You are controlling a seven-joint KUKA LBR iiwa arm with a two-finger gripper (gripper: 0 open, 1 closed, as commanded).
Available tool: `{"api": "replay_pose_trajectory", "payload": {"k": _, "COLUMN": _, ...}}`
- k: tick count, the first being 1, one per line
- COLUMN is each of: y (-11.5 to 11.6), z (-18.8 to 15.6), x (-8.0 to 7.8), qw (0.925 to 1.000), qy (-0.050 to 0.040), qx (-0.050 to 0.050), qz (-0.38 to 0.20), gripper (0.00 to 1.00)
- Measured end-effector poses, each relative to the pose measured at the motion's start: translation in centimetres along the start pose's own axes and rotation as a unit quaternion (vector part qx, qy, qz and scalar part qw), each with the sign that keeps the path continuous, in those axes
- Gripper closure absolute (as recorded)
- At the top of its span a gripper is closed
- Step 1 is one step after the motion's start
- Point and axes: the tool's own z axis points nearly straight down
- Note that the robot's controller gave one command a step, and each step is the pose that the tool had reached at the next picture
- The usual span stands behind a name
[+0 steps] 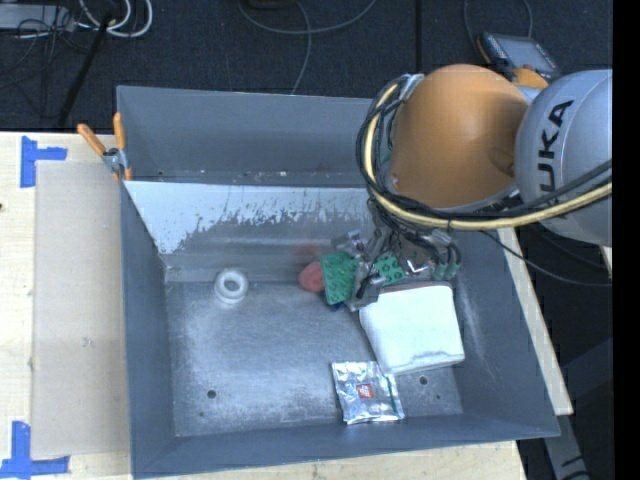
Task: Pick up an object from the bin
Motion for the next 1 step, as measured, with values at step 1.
{"api": "replay_pose_trajectory", "payload": {"k": 1, "y": -2.34, "z": -2.66, "x": -3.5, "qw": 0.9973, "qy": 0.0005, "qx": 0.0, "qz": -0.074, "gripper": 1.0}}
